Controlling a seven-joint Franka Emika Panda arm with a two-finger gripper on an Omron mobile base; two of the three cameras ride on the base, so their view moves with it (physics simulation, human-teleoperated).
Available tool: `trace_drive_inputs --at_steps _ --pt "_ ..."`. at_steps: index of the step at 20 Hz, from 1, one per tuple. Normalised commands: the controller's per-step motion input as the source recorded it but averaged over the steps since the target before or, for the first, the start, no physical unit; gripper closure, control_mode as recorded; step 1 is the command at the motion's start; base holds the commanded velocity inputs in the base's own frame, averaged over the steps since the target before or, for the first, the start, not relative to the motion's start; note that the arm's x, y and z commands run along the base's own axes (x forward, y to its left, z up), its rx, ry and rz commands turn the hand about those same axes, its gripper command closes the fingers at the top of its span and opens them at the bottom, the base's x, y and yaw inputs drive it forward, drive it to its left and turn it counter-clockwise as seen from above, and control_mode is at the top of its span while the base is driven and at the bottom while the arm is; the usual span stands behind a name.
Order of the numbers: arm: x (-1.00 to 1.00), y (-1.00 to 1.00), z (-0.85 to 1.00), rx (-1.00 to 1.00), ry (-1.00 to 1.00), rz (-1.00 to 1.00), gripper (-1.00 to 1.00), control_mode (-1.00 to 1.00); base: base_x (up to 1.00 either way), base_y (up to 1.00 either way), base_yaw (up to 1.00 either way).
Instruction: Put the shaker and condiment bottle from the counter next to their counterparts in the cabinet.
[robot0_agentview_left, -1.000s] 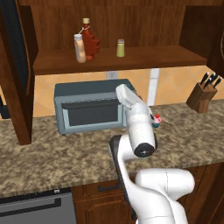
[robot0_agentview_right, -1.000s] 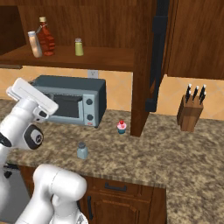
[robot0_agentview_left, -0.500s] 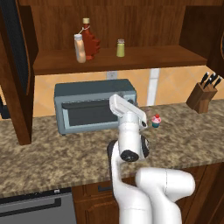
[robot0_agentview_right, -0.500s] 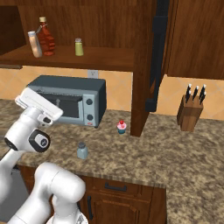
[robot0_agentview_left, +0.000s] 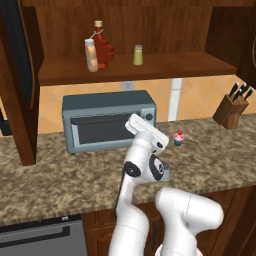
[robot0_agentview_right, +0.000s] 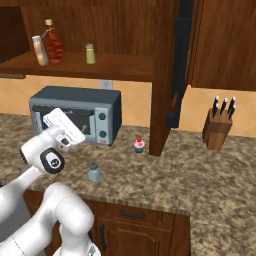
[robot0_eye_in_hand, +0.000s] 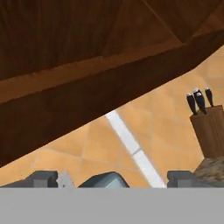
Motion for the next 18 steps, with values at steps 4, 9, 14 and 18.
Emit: trace_drive_inputs --at_steps 4,9,14,18 --pt "0.39 0.0 -0.73 0.01 0.41 -0.55 -1.0 -1.0 0.0 0.0 0.0" --pt "0.06 0.0 -0.63 0.01 0.39 -0.41 -1.0 -1.0 0.0 0.0 0.0" --pt "0.14 -0.01 -0.49 0.04 0.33 -0.4 -1.0 -1.0 0.0 0.0 0.0" --pt "0.0 0.0 -0.57 0.0 0.31 -0.08 -1.0 -1.0 0.0 0.0 0.0"
